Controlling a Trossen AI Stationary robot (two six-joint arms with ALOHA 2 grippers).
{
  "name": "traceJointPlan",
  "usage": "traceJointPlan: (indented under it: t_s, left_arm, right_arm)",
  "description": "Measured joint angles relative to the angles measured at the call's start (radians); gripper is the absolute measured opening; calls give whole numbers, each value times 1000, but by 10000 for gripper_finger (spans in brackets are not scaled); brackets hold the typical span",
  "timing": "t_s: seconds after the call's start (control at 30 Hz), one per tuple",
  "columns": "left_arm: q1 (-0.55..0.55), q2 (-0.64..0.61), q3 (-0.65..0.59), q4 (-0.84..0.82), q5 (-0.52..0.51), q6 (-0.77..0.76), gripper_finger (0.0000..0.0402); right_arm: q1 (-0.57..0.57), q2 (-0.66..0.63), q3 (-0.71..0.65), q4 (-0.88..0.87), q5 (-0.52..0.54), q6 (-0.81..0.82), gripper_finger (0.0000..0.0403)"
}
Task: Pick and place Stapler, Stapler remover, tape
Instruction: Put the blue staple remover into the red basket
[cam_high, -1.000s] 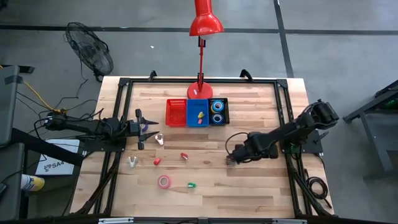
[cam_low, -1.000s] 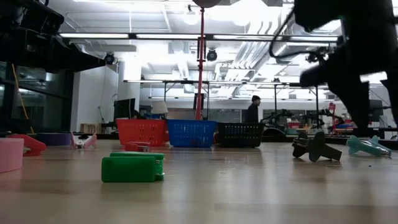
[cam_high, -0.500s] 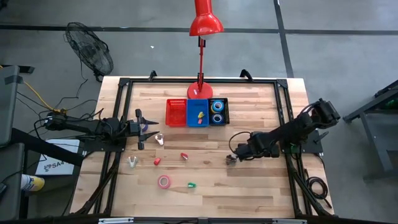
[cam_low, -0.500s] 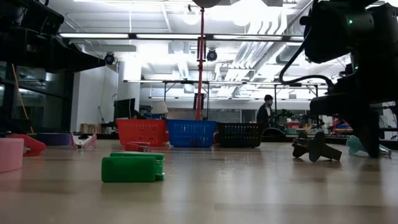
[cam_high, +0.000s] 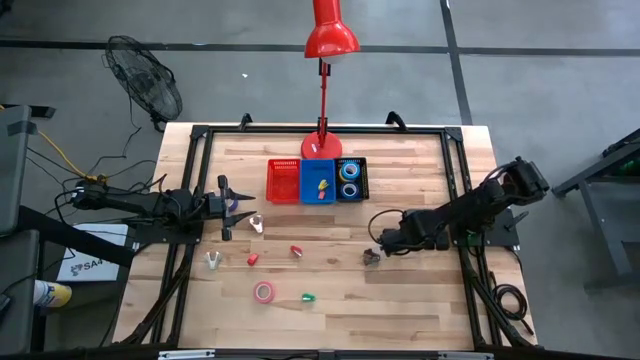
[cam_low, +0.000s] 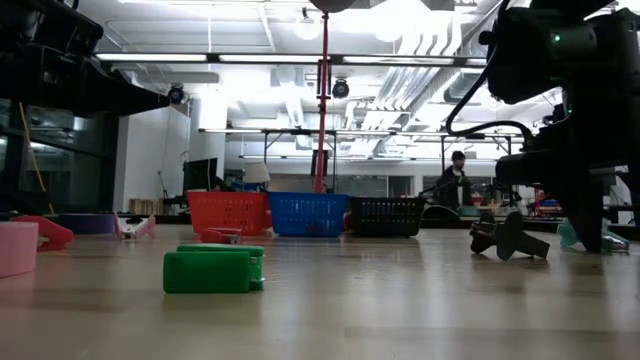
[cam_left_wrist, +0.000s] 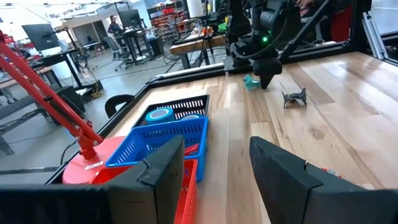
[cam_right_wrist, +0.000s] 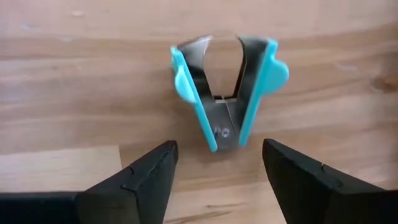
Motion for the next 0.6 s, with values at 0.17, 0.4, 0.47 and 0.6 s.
traceJointPlan:
  t_s: [0.17, 0.4, 0.47, 0.6]
  left_arm:
    - [0, 0, 0, -1, 0, -2, 179]
    - [0, 0, 0, -2, 0, -2, 179]
    - [0, 0, 0, -2, 0, -1, 179]
    - [0, 0, 0, -3, 0, -1, 179]
  right_arm:
    - [-2, -20, -5, -41, 61, 37, 236]
    - [-38, -26, -6, -49, 71, -1, 236]
    - [-53, -26, -6, -33, 58, -29, 233]
    - [-71, -27, -5, -15, 27, -54, 215]
